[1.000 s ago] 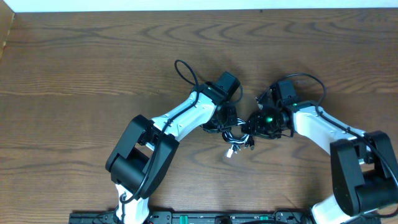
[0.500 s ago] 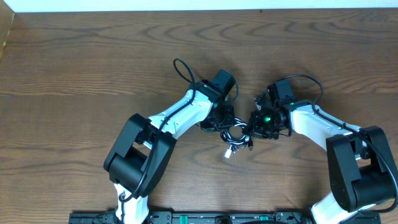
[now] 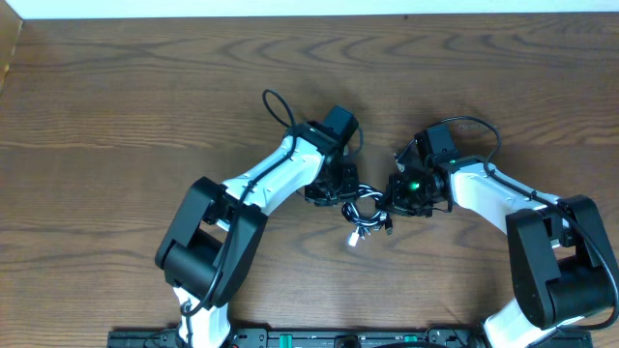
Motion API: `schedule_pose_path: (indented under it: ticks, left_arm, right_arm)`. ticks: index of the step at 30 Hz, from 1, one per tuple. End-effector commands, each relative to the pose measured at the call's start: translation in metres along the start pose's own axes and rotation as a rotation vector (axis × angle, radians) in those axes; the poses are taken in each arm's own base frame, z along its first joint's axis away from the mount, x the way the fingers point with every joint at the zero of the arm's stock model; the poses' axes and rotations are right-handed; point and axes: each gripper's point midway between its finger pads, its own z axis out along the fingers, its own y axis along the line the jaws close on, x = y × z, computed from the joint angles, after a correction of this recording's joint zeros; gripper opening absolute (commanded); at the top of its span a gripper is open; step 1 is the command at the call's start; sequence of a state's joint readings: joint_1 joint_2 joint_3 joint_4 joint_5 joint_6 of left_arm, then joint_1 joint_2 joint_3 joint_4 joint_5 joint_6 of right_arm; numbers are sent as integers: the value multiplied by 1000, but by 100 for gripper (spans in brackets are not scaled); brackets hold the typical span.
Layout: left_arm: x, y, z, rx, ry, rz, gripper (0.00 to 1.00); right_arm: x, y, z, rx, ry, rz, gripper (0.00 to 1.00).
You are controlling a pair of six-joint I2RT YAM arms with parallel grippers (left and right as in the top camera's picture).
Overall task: Untangle cables
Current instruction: 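Move the right gripper in and grasp the cable loop beside the left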
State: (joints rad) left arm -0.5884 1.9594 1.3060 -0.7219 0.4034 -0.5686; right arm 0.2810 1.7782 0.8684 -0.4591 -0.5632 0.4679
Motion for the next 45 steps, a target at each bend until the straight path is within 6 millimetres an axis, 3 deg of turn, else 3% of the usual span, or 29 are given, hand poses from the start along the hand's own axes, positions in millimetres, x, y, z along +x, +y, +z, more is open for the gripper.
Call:
schedule_pose_path:
  ticks: [1,5,19,26,36,45]
  left_arm:
    - [2,-6,-13,29,-6,14,34]
    - [6,-14,-13,74,17,17,30]
    - [6,-11,-5,27,-7,-19,29]
    - [9,-22,1,41,-16,6,29]
    - [5,-22,-4,90,2,-23,29]
    - [7,-35,-9,185,44,-27,29]
  right_arm:
    - [-1,-14,6,61,-5,26,1]
    - [-1,-14,6,61,-5,26,1]
    - [0,-14,6,62,-1,28,1]
    - [0,-14,6,61,-2,28,1]
    - [0,-14,6,61,-2,28,1]
    - [-1,-14,6,62,-2,28,1]
